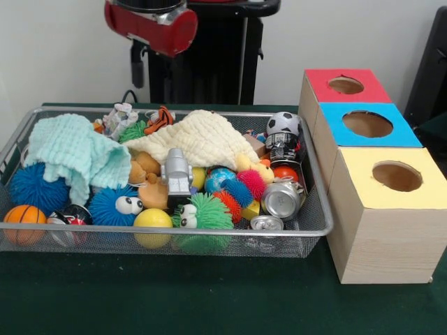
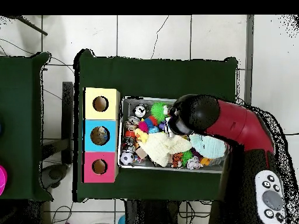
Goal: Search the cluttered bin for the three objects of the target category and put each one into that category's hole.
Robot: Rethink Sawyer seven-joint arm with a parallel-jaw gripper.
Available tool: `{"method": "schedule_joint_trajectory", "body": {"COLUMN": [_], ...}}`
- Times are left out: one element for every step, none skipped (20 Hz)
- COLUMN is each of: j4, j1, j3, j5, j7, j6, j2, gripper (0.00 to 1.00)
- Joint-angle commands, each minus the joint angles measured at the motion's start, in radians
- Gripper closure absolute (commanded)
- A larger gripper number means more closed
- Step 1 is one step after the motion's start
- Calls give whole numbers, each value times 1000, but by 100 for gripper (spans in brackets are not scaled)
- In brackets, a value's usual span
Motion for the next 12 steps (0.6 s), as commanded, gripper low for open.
{"method": "schedule_joint_trajectory", "body": {"j4": [-112, -129, -145, -158, -169, -181, -193, -197, -194, -190, -187, -173], "j1": [-72, -79, -86, -92, -94, -97, -100, -106, -110, -114, -118, -122], "j3": [139, 145, 152, 158, 163, 168, 173, 180, 185, 191, 197, 201], "j5": [-99, -107, -115, -121, -125, -128, -132, -134, -133, -132, -131, -133], "j7": [-286, -288, -289, -291, -291, -290, -289, -289, -289, -290, -290, -292], "j6": [103, 108, 113, 120, 131, 143, 155, 161, 166, 170, 174, 172], "j2": [93, 102, 110, 117, 119, 122, 124, 123, 118, 112, 106, 97], "gripper": [0, 0, 0, 0, 0, 0, 0, 0, 0, 0, 0, 0]}}
